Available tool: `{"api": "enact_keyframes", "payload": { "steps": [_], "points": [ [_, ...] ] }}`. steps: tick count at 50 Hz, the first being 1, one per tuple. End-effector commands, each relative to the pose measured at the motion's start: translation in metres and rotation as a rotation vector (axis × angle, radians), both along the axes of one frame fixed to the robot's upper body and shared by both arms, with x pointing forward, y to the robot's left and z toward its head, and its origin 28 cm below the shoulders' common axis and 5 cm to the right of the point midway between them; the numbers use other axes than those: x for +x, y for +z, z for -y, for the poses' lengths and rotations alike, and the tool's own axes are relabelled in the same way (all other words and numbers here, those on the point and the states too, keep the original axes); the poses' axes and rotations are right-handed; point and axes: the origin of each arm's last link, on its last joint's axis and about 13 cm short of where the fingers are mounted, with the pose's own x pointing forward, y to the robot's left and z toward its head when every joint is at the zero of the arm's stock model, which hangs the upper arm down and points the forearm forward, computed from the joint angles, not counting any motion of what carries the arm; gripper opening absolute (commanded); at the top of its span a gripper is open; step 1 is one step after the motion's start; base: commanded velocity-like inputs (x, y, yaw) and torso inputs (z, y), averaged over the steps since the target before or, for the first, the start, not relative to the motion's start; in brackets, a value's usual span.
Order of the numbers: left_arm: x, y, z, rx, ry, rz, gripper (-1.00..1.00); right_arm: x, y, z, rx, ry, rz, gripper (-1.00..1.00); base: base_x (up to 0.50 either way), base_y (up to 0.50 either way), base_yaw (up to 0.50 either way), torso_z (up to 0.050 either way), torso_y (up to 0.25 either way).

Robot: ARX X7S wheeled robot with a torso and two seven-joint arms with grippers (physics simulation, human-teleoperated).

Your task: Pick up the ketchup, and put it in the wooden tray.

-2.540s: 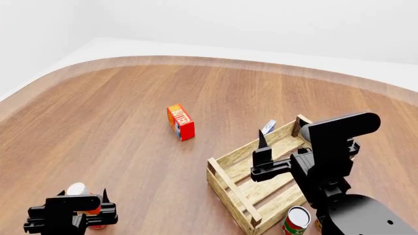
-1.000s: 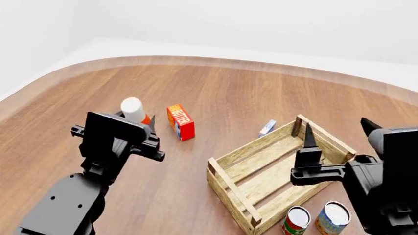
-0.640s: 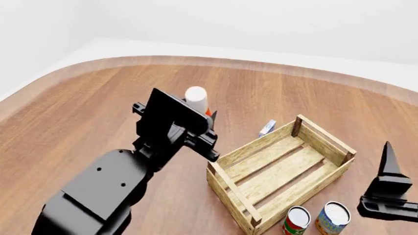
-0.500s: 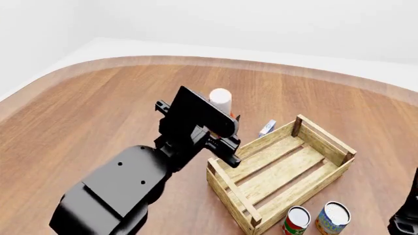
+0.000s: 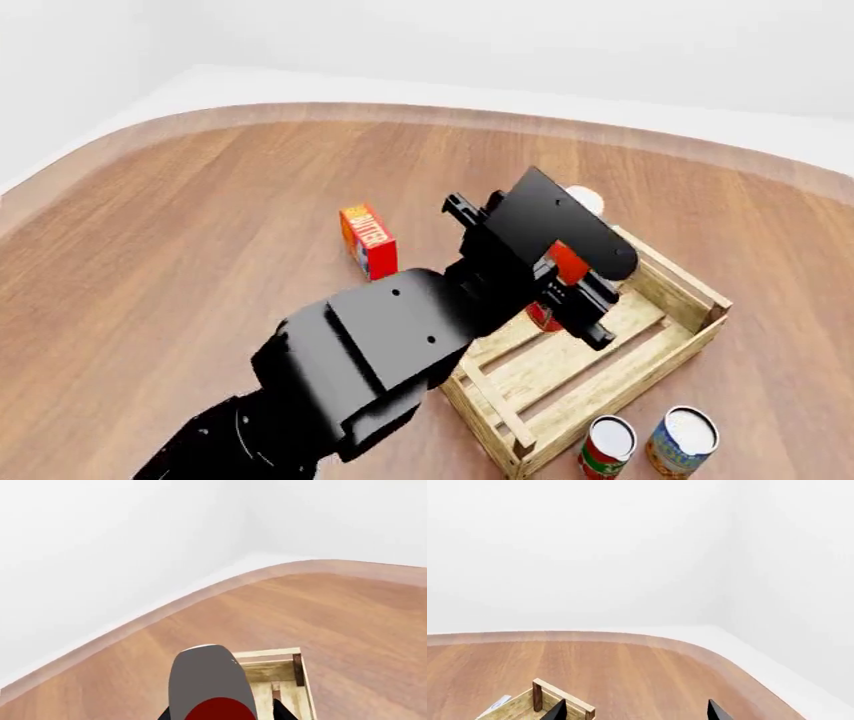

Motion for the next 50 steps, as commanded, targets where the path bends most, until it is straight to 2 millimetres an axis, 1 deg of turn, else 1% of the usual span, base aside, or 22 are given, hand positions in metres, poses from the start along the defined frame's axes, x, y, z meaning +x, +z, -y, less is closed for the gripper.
{"api": "enact_keyframes", "payload": {
  "steps": [1,5,12,21,25,29,37,42,50],
  "points": [
    [0.014,0.001,0.028,0.016,0.021,0.001,-1.00,-0.025,-0.003,0.010,0.003,-0.057,0.009,1.00,0.01,0.00,0.00,0.000,-0.150],
    [0.022,0.000,0.033,0.002,0.033,0.003,-1.00,-0.030,-0.006,0.012,0.012,-0.061,0.008,1.00,0.00,0.00,0.00,0.000,-0.153],
    [0.031,0.000,0.037,-0.037,0.054,0.006,-1.00,-0.032,-0.009,0.015,0.021,-0.068,0.004,1.00,0.00,0.00,0.00,0.000,-0.163],
    [0.047,0.020,0.034,-0.151,0.099,0.033,-1.00,-0.032,-0.010,0.016,0.026,-0.068,0.002,1.00,0.00,0.00,0.00,0.000,-0.167],
    [0.053,0.021,0.033,-0.201,0.116,0.064,-1.00,-0.033,-0.011,0.015,0.027,-0.069,0.001,1.00,0.00,0.00,0.00,0.000,-0.168],
    [0.054,0.019,0.032,-0.229,0.122,0.086,-1.00,-0.030,-0.013,0.014,0.031,-0.074,-0.001,1.00,0.00,0.00,0.00,0.000,-0.181],
    [0.057,0.020,0.031,-0.270,0.125,0.104,-1.00,-0.025,-0.013,0.013,0.031,-0.074,-0.001,1.00,0.00,0.00,0.00,0.000,-0.189],
    [0.055,0.019,0.032,-0.263,0.116,0.102,-1.00,-0.024,-0.013,0.012,0.030,-0.078,0.002,1.00,0.00,0.00,0.00,0.000,-0.190],
    [0.050,0.022,0.035,-0.248,0.096,0.100,-1.00,-0.024,-0.013,0.012,0.032,-0.080,0.007,1.00,0.00,0.00,0.00,0.000,-0.187]
  ]
}}
